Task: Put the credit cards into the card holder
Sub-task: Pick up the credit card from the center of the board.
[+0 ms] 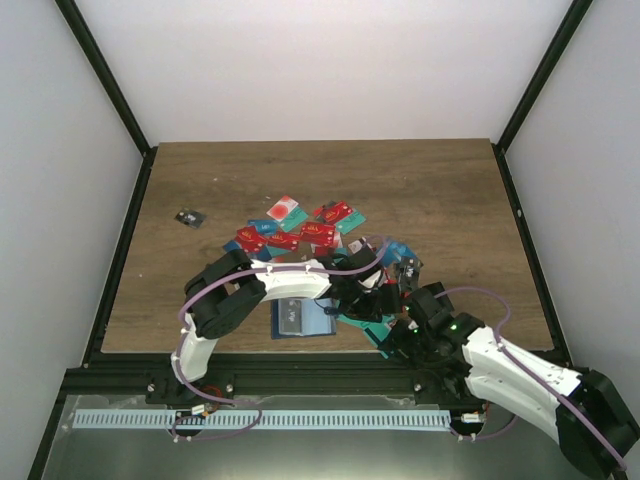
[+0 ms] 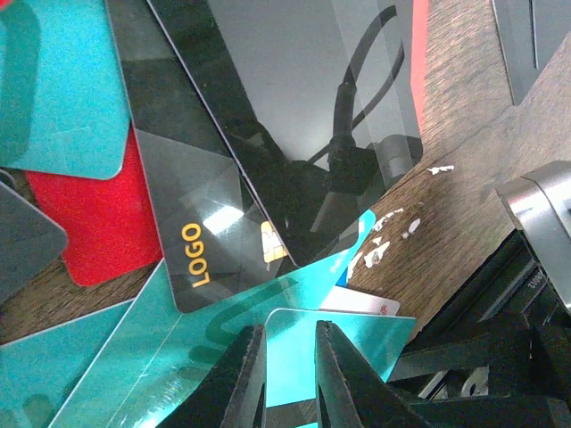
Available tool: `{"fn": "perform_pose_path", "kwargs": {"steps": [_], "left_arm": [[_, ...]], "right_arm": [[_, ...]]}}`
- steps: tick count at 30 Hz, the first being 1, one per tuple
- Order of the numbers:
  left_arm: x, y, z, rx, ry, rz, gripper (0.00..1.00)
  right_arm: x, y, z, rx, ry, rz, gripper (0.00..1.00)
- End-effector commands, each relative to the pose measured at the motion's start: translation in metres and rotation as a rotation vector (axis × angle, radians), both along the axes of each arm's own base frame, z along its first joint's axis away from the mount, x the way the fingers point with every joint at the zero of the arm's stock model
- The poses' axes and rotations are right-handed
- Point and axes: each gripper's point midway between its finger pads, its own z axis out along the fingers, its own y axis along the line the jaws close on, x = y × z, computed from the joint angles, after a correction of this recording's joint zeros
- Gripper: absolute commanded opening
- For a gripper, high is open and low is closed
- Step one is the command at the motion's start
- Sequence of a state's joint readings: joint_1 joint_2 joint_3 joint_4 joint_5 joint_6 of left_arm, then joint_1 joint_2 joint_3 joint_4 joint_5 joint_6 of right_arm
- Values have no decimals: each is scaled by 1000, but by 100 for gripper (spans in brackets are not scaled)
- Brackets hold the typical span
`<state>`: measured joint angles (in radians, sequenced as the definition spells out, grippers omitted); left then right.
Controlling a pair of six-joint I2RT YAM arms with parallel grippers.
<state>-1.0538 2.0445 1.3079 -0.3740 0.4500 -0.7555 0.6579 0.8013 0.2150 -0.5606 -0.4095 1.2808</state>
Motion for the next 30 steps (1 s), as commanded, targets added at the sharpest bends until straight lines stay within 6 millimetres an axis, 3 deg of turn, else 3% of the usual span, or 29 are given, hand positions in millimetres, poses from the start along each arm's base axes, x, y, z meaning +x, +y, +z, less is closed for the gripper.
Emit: {"fn": "perform_pose_path", "kwargs": {"steps": [1, 7, 20, 25, 30], "left_arm": [[-25, 11, -28, 73, 46, -26, 18], [-28, 12, -30, 63, 54, -19, 18], [-29, 12, -26, 37, 63, 4, 18], [-29, 10, -18, 17, 60, 14, 18], [-21, 8, 4, -5, 28, 43, 17]], "right_arm": [[24, 1, 10, -10, -115, -11, 34], [28, 3, 17, -2, -143, 12, 21], [28, -1, 28, -19, -167, 26, 9], [27, 0, 32, -15, -173, 31, 2], [28, 2, 39, 0, -188, 43, 1]]}}
